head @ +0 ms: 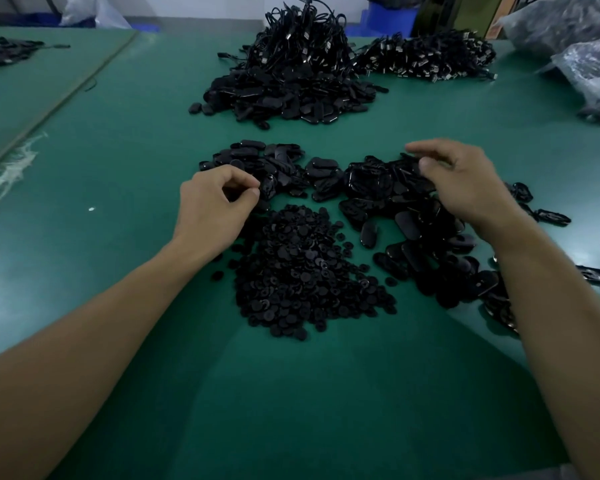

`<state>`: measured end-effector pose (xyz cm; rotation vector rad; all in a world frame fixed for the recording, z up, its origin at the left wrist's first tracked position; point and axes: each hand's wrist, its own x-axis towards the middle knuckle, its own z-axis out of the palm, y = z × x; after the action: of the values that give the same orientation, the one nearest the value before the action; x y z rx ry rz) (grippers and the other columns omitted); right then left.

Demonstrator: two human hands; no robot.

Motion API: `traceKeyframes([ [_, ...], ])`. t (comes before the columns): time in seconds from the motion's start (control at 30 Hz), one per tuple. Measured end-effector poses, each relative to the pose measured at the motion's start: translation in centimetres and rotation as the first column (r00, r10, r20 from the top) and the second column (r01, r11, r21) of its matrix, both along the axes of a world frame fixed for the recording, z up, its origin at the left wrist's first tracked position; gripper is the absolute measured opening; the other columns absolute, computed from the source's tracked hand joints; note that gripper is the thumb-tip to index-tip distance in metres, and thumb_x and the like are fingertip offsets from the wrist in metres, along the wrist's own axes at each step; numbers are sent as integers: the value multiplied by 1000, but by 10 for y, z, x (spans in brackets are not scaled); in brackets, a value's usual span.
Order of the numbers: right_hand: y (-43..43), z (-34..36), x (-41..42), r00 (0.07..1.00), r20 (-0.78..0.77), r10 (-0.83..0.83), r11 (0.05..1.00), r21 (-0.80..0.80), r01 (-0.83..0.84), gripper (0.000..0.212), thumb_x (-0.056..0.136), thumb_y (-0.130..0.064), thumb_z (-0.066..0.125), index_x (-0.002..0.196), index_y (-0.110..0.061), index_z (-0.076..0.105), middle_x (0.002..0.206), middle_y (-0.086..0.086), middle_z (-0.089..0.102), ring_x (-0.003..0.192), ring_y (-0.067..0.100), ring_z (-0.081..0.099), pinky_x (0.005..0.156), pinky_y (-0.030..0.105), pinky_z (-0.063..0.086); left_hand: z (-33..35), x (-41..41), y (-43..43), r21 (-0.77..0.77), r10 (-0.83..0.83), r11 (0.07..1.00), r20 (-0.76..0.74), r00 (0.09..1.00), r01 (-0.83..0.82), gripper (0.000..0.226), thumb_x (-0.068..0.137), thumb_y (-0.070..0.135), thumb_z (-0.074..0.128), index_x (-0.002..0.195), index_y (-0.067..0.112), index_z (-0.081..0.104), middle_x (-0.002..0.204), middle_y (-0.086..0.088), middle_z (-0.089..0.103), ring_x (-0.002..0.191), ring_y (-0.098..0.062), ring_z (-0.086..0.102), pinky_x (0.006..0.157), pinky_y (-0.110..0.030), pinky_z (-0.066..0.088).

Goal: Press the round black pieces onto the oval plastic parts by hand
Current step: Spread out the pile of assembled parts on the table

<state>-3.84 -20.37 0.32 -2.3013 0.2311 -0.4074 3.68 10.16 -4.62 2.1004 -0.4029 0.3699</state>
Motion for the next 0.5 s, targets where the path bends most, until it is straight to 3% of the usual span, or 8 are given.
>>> traceKeyframes([
  [0.03,-1,1,-1,999,27,-37,999,-6,37,32,105,-17,47,126,-32,65,125,-2,65,102,32,67,89,45,58,0,-1,0,-2,1,1000,-3,1000,-1,13,91,21,71,87,33,70,85,21,68,81,7,64,68,-3,46],
  [0.1,-3,-2,-4,996,62,-71,997,-26,73,29,103,-14,50,124,-26,66,113,-1,68,65,8,64,60,22,53,0,-1,0,-4,5,1000,-11,1000,-6,15,91,21,71,86,35,69,85,22,69,82,6,65,68,-3,47],
  [0.17,-5,-6,-7,997,45,-70,995,-71,73,24,101,-17,56,120,-23,69,105,-1,68,71,-5,57,66,11,45,1,-1,-1,-12,9,1000,-14,1000,-9,16,90,21,71,85,36,69,85,22,69,82,5,65,68,-3,47],
  [0.27,-3,-5,-12,999,-29,-28,976,-218,21,21,95,-29,67,113,-19,73,103,-4,68,97,11,60,89,27,45,2,0,-1,-19,10,1000,-14,1000,-10,15,90,22,71,86,36,69,85,22,69,81,5,66,69,-5,49],
  [0.37,4,1,-15,985,-171,-1,931,-359,-61,35,85,-43,76,111,-19,74,111,1,70,108,22,61,92,36,46,2,0,-1,-21,10,1000,-16,1000,-10,15,90,22,71,87,36,69,85,22,69,82,4,66,70,-5,49],
  [0.5,15,3,-16,965,-263,4,901,-418,-118,29,79,-37,78,106,-28,72,110,2,66,114,28,57,100,50,45,2,-1,-1,-27,13,1000,-6,1000,-13,16,90,21,72,86,36,69,85,22,69,81,3,66,71,-7,51],
])
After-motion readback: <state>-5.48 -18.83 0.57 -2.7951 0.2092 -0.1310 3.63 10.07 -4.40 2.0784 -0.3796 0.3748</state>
